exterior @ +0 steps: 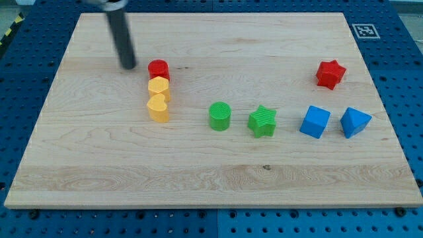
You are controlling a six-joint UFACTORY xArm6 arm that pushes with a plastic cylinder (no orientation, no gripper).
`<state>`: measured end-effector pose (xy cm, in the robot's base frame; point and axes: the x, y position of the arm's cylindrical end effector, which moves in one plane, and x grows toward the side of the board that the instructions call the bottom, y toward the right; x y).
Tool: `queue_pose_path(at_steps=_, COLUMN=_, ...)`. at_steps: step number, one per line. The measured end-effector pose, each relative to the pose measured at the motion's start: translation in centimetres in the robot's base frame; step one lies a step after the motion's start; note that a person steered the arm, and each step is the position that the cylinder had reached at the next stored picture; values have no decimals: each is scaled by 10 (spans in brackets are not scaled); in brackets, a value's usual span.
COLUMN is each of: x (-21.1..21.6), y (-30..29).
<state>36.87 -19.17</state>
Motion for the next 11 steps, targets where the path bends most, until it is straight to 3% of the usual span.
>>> queue_pose_path(at_steps=2, x=15, y=5)
queue_pose_path(at_steps=6, x=19, y=170)
queue_pose_path(at_steps=11, x=-3, y=189)
